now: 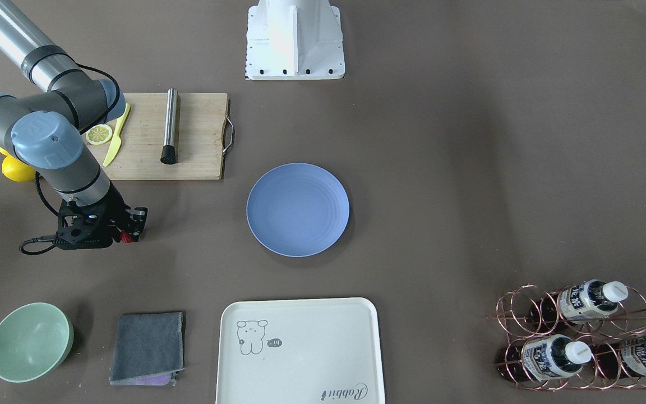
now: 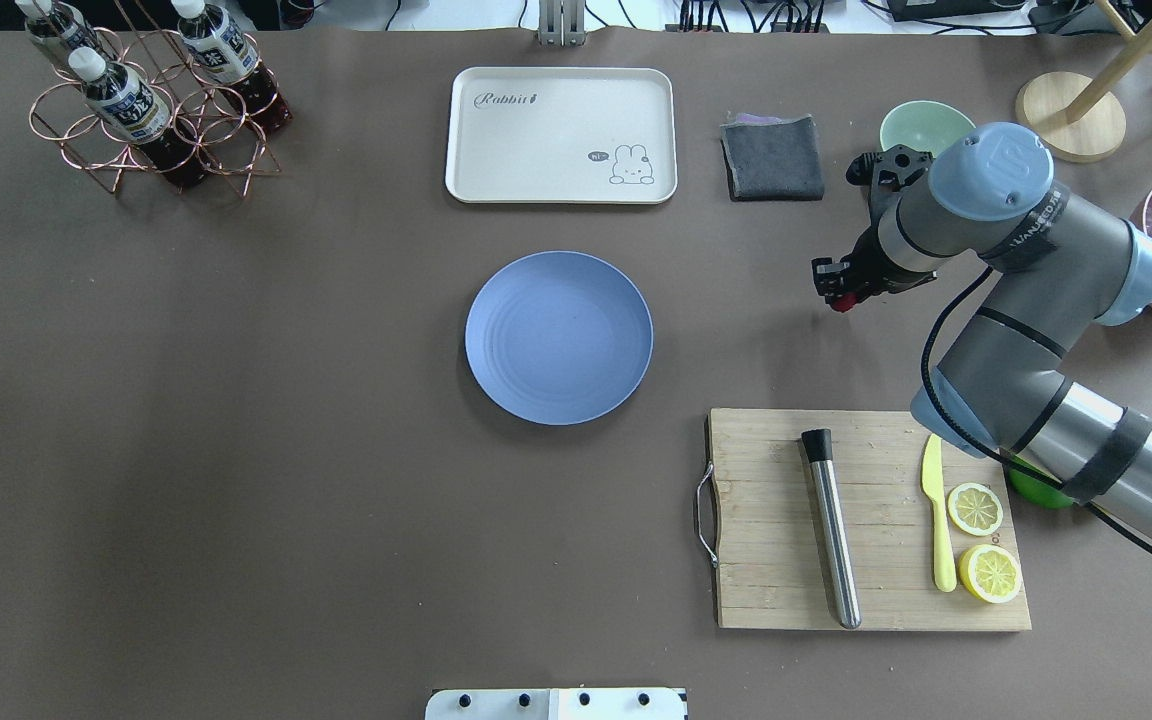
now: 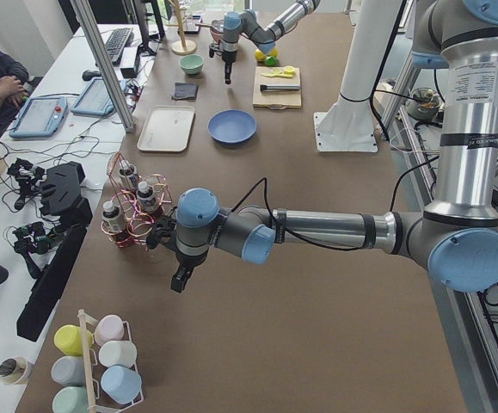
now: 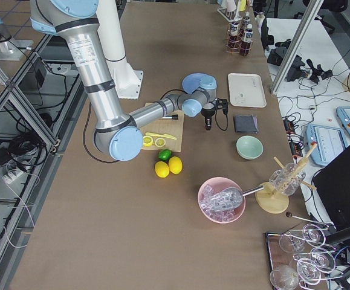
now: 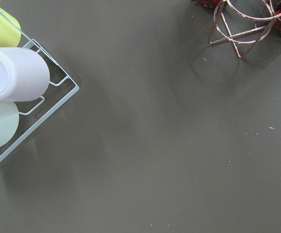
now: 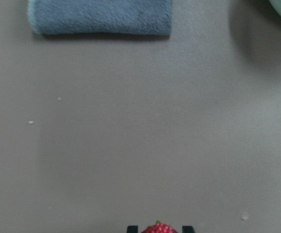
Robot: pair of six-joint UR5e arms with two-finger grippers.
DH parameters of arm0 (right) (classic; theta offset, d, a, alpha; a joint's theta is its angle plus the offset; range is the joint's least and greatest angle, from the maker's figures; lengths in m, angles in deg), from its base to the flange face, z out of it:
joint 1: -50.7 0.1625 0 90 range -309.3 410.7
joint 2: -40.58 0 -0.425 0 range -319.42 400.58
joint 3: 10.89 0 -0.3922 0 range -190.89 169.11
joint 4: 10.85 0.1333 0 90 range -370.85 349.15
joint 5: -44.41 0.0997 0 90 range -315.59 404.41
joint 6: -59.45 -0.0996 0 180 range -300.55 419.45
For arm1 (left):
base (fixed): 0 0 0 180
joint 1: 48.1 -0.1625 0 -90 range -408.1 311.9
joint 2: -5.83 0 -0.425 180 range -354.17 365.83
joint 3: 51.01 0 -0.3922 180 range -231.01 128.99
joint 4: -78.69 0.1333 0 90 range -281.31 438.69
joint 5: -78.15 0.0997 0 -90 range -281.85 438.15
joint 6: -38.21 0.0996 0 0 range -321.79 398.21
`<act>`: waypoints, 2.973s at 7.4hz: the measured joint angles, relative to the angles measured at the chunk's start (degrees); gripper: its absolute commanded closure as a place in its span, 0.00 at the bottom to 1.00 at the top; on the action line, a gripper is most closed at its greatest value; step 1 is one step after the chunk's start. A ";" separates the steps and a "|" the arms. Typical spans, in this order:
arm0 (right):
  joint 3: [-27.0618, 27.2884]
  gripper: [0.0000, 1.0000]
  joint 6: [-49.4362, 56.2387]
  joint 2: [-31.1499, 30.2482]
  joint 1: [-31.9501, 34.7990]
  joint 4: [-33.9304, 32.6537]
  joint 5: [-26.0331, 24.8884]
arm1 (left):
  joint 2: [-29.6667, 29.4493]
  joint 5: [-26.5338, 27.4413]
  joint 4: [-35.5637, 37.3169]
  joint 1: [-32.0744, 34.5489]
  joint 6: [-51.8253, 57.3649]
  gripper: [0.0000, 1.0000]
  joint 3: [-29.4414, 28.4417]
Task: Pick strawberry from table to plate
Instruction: 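Close the right gripper on the red strawberry and lift it, then carry the strawberry with the right gripper over the blue plate and lower it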
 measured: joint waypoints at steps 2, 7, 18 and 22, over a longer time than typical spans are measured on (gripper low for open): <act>6.13 1.00 -2.39 3.14 -0.13 -8.40 0.53 | 0.13 -0.21 0.35 0.18 -0.21 0.01 -0.12; 3.11 1.00 -22.48 17.13 -11.13 -12.87 -6.42 | 1.22 -0.34 0.97 0.80 -0.79 0.01 -0.28; -13.78 0.93 -28.69 27.33 -17.59 -6.93 -15.12 | 2.04 -0.98 0.59 1.12 -0.76 0.01 0.01; -13.83 0.00 -26.71 27.36 -17.56 -6.92 -15.66 | 2.04 -1.26 0.62 1.14 -0.73 0.01 -0.09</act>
